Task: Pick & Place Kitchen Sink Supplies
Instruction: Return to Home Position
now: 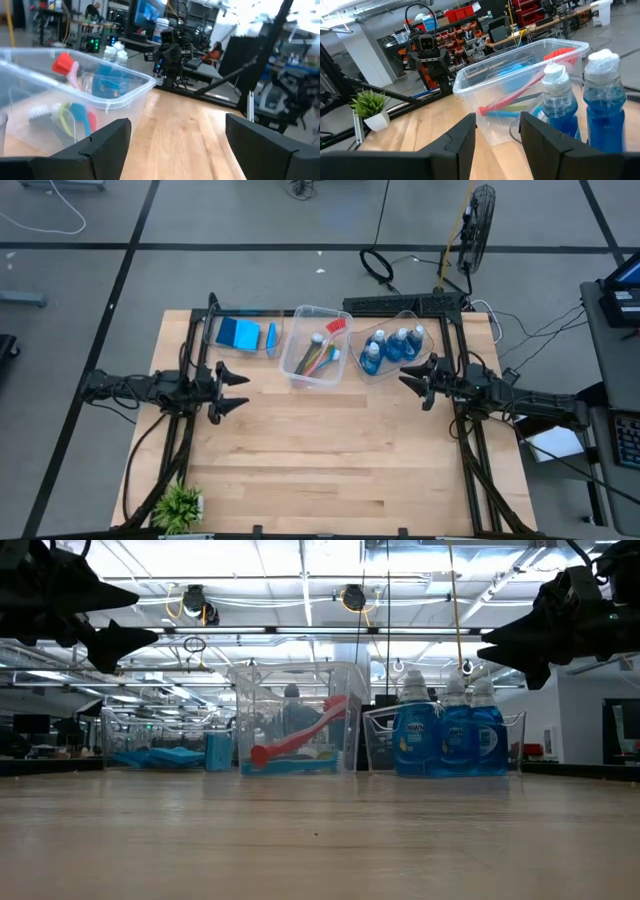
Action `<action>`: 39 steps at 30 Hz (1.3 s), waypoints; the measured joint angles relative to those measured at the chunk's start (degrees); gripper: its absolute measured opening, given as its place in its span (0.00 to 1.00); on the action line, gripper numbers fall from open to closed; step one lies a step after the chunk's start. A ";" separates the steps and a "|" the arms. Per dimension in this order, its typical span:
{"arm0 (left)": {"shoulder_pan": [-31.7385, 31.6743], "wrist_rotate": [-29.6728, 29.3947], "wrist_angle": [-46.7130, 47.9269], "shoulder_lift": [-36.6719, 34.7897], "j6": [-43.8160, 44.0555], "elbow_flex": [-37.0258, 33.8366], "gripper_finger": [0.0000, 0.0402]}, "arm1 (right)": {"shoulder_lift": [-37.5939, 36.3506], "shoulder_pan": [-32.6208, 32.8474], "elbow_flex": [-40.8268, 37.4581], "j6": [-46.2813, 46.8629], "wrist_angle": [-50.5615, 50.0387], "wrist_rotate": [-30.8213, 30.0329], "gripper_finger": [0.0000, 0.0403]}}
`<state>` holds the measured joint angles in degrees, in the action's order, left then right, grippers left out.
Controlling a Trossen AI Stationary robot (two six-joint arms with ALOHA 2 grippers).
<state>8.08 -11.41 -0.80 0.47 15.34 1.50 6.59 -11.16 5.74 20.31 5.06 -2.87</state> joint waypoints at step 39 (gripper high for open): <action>0.00 1.39 -0.70 0.00 0.03 -0.11 0.75 | 0.00 0.00 0.00 -3.93 0.29 0.00 0.35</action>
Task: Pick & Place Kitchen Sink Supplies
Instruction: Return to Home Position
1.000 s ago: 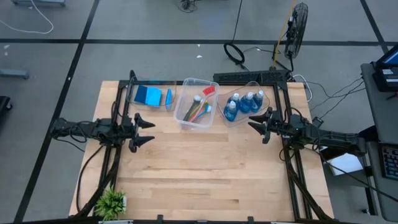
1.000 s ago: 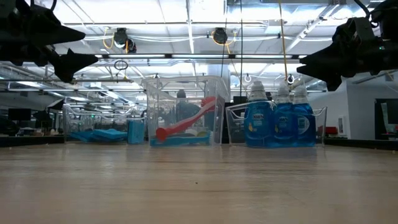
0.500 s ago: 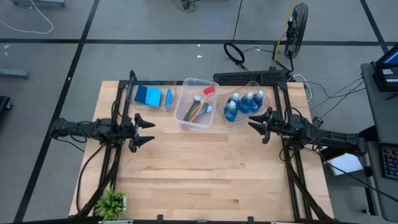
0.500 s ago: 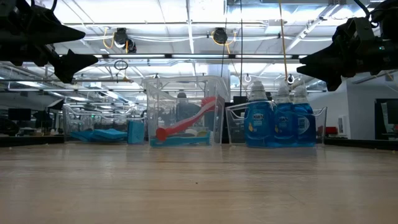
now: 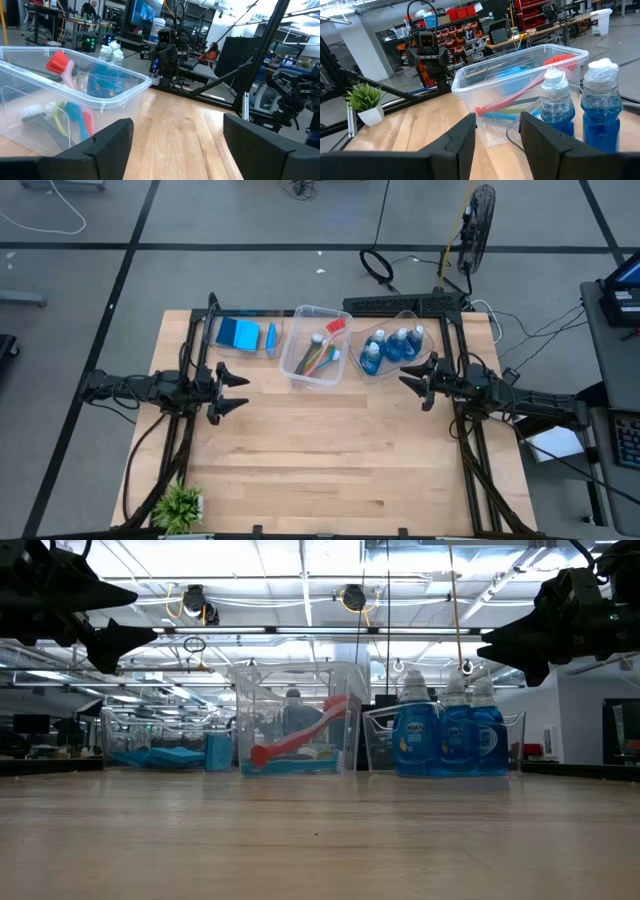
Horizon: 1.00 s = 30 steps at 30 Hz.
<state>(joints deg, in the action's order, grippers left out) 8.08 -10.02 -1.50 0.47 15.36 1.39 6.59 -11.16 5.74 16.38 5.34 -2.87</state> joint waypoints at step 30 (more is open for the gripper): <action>-0.01 -0.01 -0.04 0.00 0.00 0.00 0.76 | 0.00 0.00 0.00 0.00 0.00 -0.02 0.35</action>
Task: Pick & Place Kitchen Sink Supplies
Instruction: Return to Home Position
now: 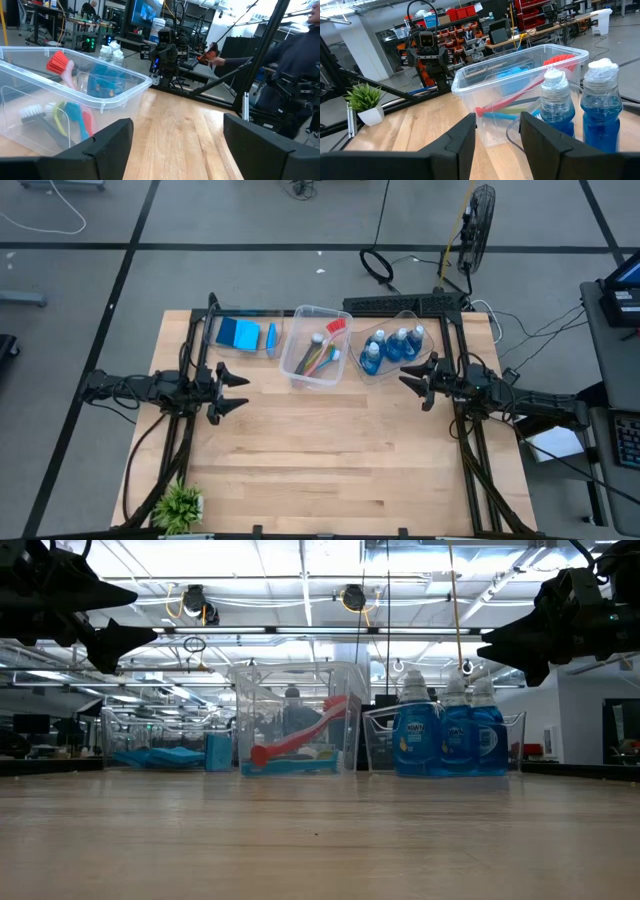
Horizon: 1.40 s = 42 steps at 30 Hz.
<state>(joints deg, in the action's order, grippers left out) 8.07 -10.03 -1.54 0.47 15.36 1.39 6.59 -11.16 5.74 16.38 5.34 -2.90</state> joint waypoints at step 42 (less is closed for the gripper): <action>0.01 0.01 0.00 0.02 -0.03 0.00 0.79 | 0.00 -0.02 0.00 0.02 -0.02 0.01 0.35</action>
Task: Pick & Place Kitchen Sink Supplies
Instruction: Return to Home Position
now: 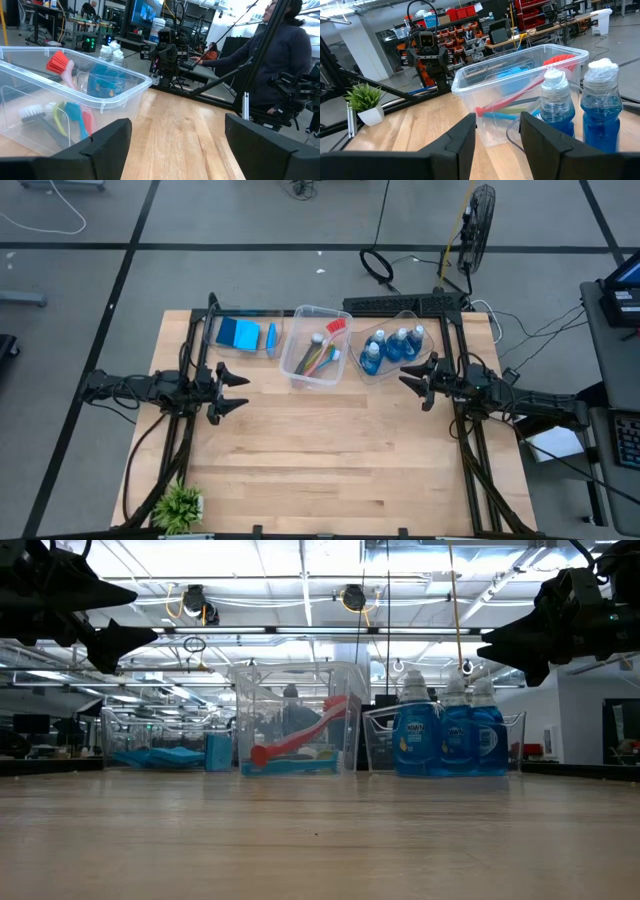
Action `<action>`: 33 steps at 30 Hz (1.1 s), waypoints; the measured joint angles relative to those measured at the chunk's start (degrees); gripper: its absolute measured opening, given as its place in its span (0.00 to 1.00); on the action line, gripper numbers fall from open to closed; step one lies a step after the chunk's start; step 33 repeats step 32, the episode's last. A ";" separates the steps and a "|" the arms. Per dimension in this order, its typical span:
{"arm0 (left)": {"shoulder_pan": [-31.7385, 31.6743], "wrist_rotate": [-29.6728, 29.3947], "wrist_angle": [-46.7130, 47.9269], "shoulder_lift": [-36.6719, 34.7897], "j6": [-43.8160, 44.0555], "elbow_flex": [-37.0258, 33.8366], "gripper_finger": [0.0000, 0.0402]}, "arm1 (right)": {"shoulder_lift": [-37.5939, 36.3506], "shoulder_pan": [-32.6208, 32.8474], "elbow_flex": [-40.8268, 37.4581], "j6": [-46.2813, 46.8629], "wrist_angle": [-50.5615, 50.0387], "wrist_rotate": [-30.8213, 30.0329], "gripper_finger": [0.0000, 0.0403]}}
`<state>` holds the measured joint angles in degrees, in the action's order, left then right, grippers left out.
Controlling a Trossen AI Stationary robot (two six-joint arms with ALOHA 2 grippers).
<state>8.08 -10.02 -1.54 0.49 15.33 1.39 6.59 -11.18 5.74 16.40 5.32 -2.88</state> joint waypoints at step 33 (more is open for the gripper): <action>-0.01 -0.02 0.00 0.00 0.01 0.02 0.81 | 0.00 0.00 0.00 -0.02 0.00 0.01 0.35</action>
